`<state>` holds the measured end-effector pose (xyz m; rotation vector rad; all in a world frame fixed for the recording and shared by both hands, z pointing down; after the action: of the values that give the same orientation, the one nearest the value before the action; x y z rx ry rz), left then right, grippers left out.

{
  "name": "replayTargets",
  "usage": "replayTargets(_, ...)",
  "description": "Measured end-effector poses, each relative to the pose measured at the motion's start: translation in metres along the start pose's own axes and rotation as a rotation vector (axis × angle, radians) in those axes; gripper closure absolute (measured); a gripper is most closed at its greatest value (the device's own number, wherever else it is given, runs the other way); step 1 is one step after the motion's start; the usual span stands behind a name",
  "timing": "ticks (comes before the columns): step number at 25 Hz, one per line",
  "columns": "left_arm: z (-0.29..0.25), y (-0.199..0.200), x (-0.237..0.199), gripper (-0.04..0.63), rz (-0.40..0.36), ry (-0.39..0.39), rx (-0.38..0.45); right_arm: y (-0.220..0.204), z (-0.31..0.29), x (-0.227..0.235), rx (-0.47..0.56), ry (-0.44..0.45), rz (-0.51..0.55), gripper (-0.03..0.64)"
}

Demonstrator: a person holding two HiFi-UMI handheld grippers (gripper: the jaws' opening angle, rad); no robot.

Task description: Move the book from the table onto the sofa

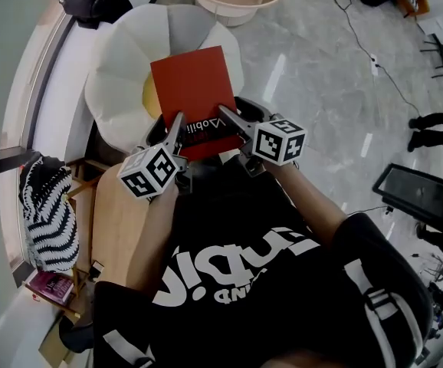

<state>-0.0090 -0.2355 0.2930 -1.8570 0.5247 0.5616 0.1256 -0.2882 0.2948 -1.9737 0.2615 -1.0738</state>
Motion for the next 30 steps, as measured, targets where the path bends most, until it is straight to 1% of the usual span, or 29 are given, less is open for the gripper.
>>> replayTargets(7,-0.02,0.028,-0.022,0.383,0.011,0.045,0.032,0.011,-0.044,-0.004,-0.04,0.036,0.007,0.4)
replayTargets(14,-0.038,0.042,-0.042,0.383,0.034,0.101,0.063,0.018,-0.083,0.001,-0.083,0.08,0.02,0.4)
replayTargets(20,-0.057,0.042,-0.059,0.383,0.068,0.153,0.078,0.016,-0.111,0.013,-0.134,0.102,0.015,0.4)
replayTargets(26,-0.079,0.04,-0.071,0.383,0.095,0.187,0.083,0.018,-0.135,0.03,-0.163,0.119,0.024,0.4)
replayTargets(30,-0.093,0.031,-0.083,0.383,0.112,0.205,0.081,0.013,-0.149,0.043,-0.178,0.118,0.024,0.4)
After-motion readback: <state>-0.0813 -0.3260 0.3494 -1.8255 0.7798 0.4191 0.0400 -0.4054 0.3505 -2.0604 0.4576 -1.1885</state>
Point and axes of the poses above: the fingertips, and each gripper's own axes: z backward along the fingers, x to its right, y out of its top, the point moved 1 cm from there along z, backward along the fingers, and after that the axes turned 12 degrees about x, right-handed, at the moved point
